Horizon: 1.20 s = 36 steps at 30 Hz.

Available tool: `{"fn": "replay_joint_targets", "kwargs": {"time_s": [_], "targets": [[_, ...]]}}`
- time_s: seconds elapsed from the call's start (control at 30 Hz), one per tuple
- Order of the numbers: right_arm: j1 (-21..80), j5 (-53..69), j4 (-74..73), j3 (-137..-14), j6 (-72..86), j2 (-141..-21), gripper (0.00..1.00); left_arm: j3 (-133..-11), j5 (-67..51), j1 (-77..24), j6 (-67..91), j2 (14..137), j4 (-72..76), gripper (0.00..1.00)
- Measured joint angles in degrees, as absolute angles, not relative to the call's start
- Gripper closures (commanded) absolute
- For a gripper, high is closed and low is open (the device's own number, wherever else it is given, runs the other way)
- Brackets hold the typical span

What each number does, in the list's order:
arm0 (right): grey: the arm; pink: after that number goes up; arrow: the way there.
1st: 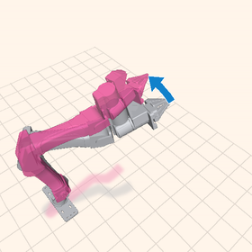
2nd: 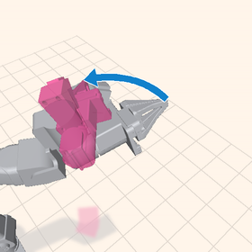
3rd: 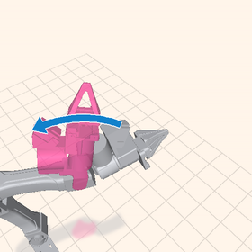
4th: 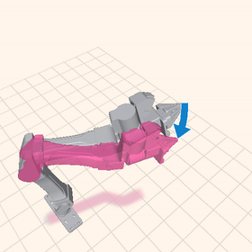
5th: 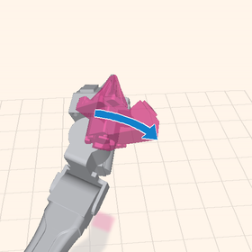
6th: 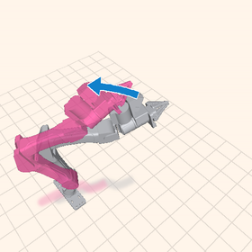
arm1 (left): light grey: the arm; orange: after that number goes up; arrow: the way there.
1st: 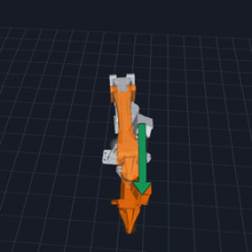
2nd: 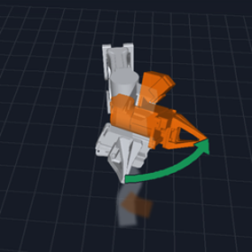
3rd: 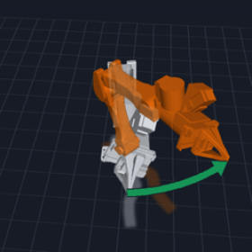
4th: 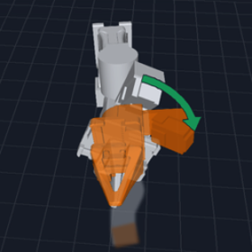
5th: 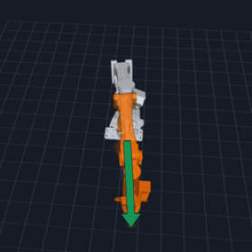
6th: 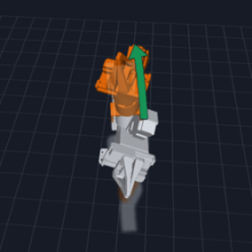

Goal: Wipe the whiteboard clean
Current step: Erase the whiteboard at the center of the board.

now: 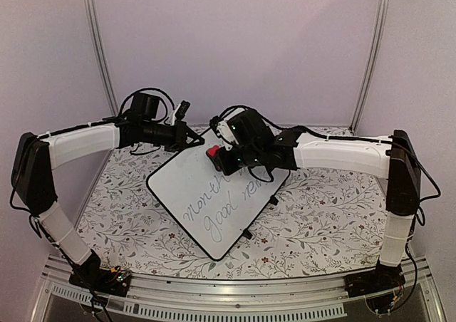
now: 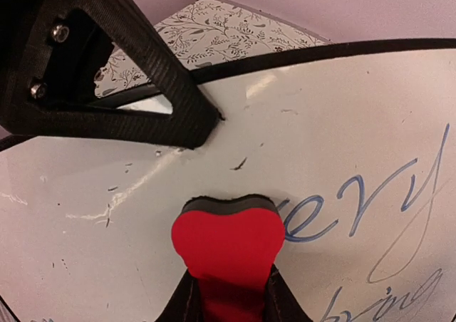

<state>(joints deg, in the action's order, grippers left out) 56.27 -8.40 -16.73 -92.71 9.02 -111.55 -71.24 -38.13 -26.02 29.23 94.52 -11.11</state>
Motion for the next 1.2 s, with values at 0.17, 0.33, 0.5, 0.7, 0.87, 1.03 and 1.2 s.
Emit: {"fn": "replay_joint_targets", "kwargs": {"time_s": [0.17, 0.33, 0.5, 0.7, 0.87, 1.03, 1.2], "targets": [[56.3, -8.4, -14.5, -83.2, 10.0, -107.1, 0.98, -71.2, -38.1, -26.0, 29.2, 94.5, -11.1, 1.00], [56.3, -8.4, -14.2, -77.9, 11.4, -104.5, 0.98, -71.2, -38.2, -26.0, 29.2, 94.5, -11.0, 1.00], [56.3, -8.4, -15.9, -79.4, 11.3, -104.8, 0.98, -71.2, -38.3, -26.0, 29.2, 94.5, -11.0, 1.00], [56.1, -8.9, -18.1, -89.6, 9.5, -109.3, 0.99, -71.2, -38.3, -26.0, 29.2, 94.5, -11.0, 1.00], [55.6, -8.9, -19.1, -96.2, 7.8, -112.5, 0.99, -71.2, -38.3, -26.0, 29.2, 94.5, -11.0, 1.00], [55.3, -8.8, -19.3, -97.3, 7.0, -113.0, 0.99, -71.2, -38.3, -26.0, 29.2, 94.5, -11.0, 1.00], [55.2, -8.8, -16.6, -93.5, 7.1, -111.9, 1.00, -71.2, -38.2, -26.0, 29.2, 94.5, -11.1, 1.00]]}}
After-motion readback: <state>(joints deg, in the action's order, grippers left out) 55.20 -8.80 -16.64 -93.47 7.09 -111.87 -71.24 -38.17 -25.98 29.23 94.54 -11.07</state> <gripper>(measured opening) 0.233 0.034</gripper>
